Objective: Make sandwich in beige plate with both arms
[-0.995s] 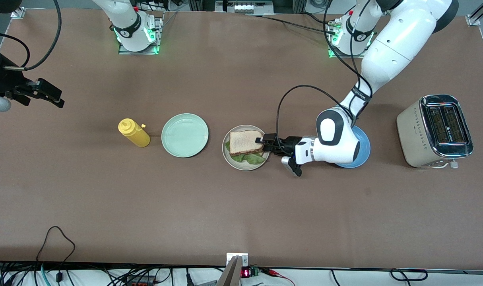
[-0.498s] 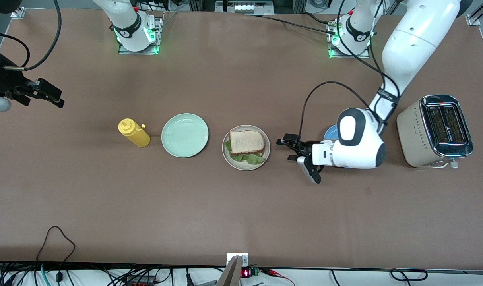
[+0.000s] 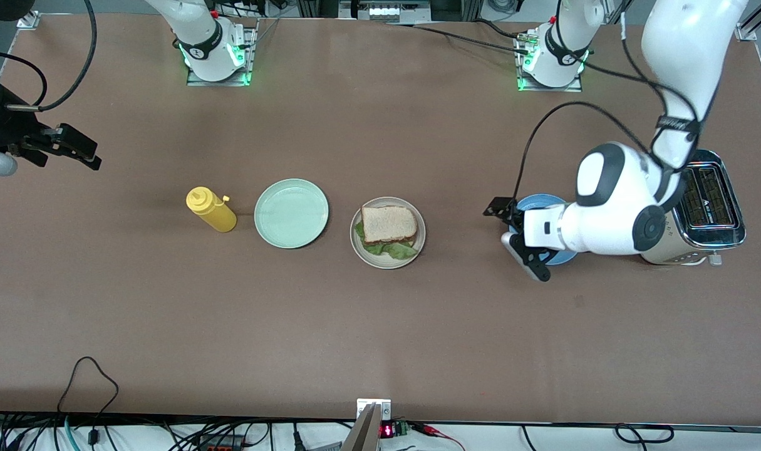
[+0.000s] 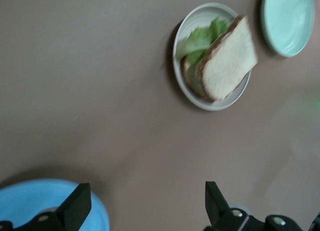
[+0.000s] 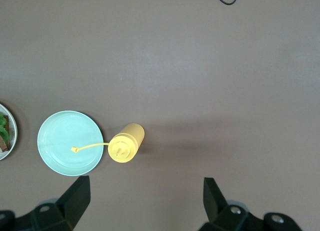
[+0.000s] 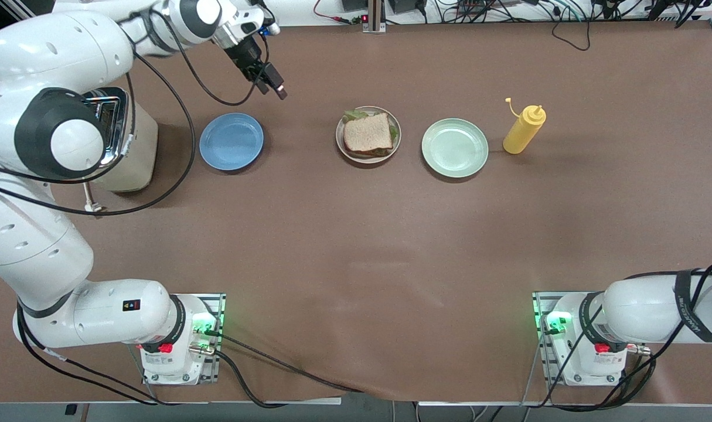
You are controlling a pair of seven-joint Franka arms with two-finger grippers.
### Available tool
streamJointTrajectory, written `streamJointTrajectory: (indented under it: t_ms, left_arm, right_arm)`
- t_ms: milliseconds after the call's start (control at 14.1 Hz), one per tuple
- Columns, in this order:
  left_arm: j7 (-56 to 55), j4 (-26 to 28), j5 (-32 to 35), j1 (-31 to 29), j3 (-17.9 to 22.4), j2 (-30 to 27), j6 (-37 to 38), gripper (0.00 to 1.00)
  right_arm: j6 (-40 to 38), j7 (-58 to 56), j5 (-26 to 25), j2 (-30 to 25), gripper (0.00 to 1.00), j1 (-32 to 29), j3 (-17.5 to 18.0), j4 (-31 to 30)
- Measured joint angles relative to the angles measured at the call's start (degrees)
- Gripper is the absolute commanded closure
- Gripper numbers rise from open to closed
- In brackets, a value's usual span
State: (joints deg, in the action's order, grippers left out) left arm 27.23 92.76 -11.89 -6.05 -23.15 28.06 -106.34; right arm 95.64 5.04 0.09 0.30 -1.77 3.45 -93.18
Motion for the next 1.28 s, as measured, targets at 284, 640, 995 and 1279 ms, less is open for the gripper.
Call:
streamJointTrajectory:
  t_ms: [284,640,995,1279]
  left_arm:
    - [-7.2,-7.6,12.9,0.1,0.5,-3.9,15.1,0.00]
    - [-8.1,-10.3,14.3,6.0,14.8,-12.4,18.7,0.00]
    - [-14.7,-5.1,14.3,10.0,22.8,-24.0,15.5,0.00]
    - [-17.6,2.7,14.3,9.9,23.4,-28.6,10.4,0.00]
  right_arm:
    - [0.0,0.0,0.0,0.0,0.00,0.0,0.0,0.0]
    - [0.0,0.0,0.0,0.0,0.00,-0.1,0.0,0.0]
    - [0.0,0.0,0.0,0.1,0.00,-0.2,0.0,0.0]
    - [0.0,0.0,0.0,0.1,0.00,-0.2,0.0,0.0]
